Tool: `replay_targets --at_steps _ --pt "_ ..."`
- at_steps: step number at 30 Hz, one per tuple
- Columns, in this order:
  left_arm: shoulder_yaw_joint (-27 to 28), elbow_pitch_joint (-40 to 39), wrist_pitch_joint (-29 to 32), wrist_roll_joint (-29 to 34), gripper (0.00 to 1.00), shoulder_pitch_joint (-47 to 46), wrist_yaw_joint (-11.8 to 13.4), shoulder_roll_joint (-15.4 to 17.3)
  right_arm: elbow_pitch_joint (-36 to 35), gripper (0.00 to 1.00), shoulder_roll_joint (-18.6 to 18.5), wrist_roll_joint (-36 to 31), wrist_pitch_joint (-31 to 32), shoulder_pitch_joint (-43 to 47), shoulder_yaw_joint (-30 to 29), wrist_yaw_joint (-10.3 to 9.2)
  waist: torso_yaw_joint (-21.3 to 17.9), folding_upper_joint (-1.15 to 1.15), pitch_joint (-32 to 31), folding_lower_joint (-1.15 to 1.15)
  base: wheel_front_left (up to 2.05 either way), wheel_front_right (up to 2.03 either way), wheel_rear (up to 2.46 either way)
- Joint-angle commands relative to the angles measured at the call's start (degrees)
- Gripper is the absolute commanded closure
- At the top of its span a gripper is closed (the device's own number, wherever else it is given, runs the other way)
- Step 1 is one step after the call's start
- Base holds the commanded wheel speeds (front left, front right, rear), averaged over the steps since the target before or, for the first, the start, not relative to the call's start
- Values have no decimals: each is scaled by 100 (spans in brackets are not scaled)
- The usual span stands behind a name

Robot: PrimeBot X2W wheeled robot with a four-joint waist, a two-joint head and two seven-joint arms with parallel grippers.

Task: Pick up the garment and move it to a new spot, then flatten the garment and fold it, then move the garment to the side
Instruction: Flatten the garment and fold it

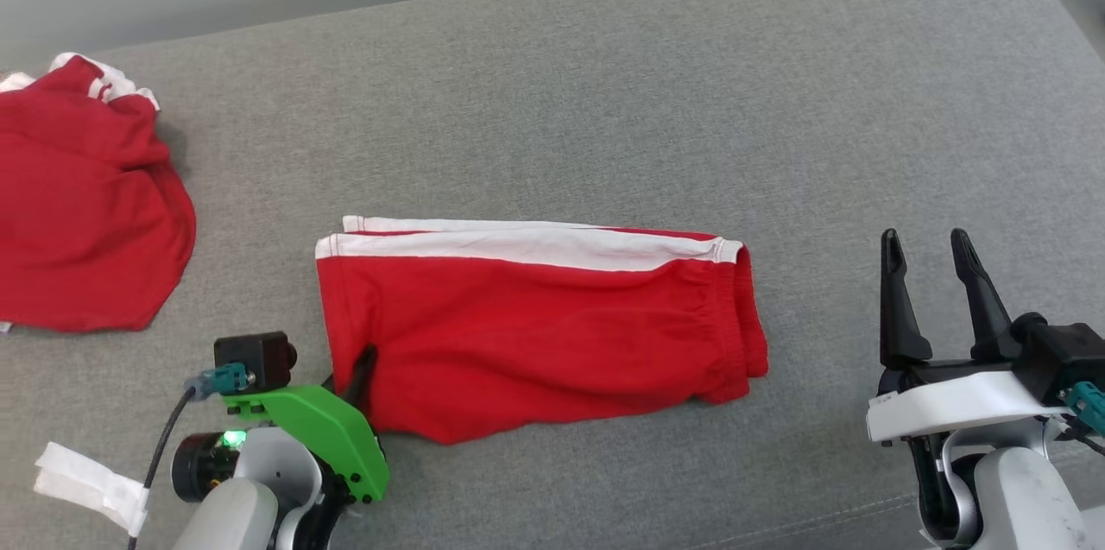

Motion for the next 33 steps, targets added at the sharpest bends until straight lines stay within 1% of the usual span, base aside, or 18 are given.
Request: replay_targets --at_steps 1,2,3,5,9,10,11,13,18,23,28,33 --pt "3 -119 -17 -21 100 156 74 -15 1 0 -11 -40 -18 27 7 -8 209 0 -122 0 0 0 0" --pt "35 -413 -50 -114 100 453 259 -129 43 0 -12 -91 -19 -43 60 -8 312 0 -146 0 0 0 0" --pt "41 -478 -60 -142 100 523 296 -161 48 0 -12 -103 -18 -56 74 -8 328 0 -151 0 0 0 0" --pt "25 -573 -87 -168 100 631 329 -193 56 0 -12 -118 -18 -68 87 -8 358 0 -158 0 0 0 0" --pt "29 -580 -333 -114 100 715 337 -265 95 0 -12 -132 -18 -94 120 -8 385 0 -173 0 0 0 0" --pt "42 -552 -403 -102 81 715 360 -291 107 0 -12 -133 -18 -104 129 -8 382 0 -181 0 0 0 0" --pt "44 -528 -463 -76 60 709 375 -301 117 0 -12 -136 -18 -109 135 -8 378 0 -188 0 0 0 0" --pt "42 -500 -670 44 0 654 407 -291 135 0 -11 -144 -18 -116 148 -8 369 0 -208 0 0 0 0" --pt "179 -491 -1401 285 0 498 472 -302 225 0 -11 -196 -18 -53 110 -8 377 0 -299 0 0 0 0" --pt "307 -514 -2172 621 0 476 529 -150 427 0 -11 -223 -18 21 205 -8 402 0 -423 0 0 0 0" --pt "346 -638 -2442 928 0 640 596 -116 576 0 -11 -276 53 73 224 -8 458 0 -580 0 0 0 0" --pt "369 -867 -2518 1175 0 843 683 -213 682 0 -10 -228 352 113 392 -8 535 0 -734 0 0 0 0"
